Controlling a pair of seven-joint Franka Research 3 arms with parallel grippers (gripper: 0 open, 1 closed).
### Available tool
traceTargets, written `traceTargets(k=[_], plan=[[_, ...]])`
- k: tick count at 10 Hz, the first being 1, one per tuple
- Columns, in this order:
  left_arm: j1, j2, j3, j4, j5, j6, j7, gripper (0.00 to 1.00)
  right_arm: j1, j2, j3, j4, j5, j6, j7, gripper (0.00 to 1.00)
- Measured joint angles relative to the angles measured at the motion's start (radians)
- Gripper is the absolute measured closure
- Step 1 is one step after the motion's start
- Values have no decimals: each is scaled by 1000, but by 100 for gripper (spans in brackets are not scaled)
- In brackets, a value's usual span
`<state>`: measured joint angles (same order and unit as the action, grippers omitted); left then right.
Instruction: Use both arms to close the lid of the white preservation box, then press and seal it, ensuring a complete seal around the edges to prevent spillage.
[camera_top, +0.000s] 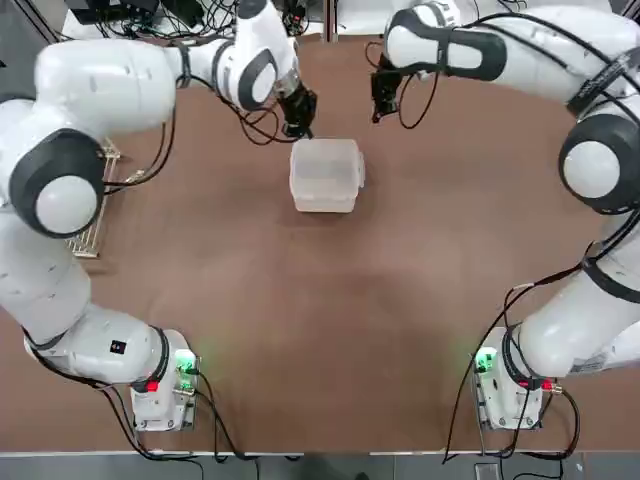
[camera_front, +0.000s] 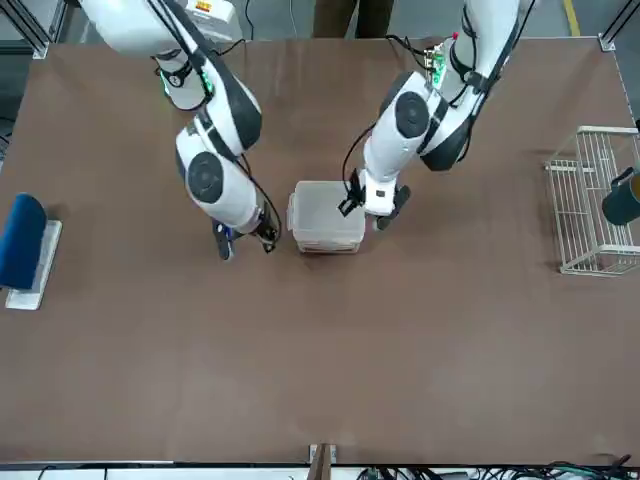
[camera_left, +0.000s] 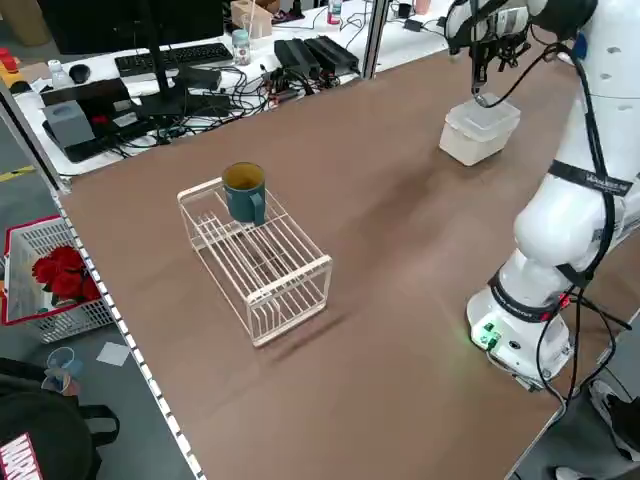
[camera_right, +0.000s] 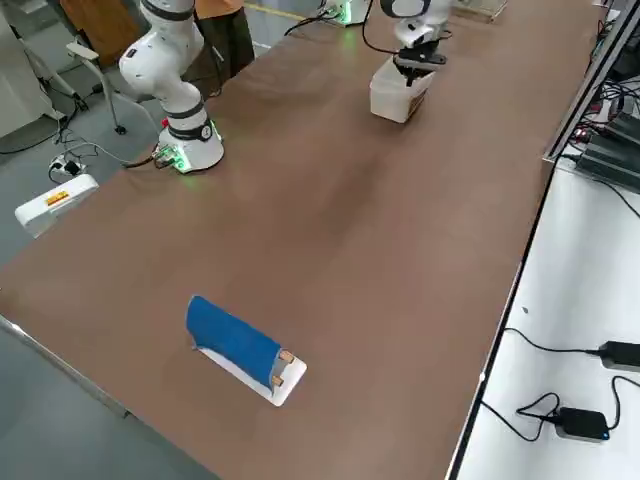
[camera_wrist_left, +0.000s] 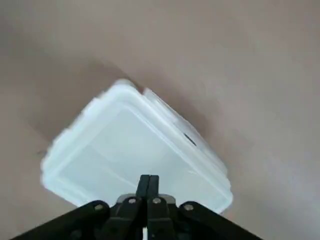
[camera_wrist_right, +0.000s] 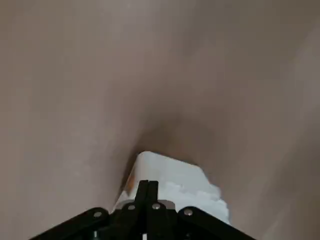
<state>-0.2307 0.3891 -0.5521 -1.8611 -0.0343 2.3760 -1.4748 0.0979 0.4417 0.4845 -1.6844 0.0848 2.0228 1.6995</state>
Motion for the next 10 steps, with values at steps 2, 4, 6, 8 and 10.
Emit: traceTargets(k=[2,4,6,8,10], plan=[[-59,104,2,82,85,6,-105,99,-6,-34,-77,-50,150,-19,-165,99],[-115,167,10,146,98,12,-156,99,-8,-47,-169,-87,343,-48,-330,99],[-151,180,15,167,99,12,-179,99,-8,-46,-196,-159,513,5,-432,99],[-200,195,50,167,99,18,-190,99,6,-45,-194,-251,648,89,-525,99],[-254,194,103,182,99,27,-196,99,21,-45,-194,-315,733,143,-602,99]])
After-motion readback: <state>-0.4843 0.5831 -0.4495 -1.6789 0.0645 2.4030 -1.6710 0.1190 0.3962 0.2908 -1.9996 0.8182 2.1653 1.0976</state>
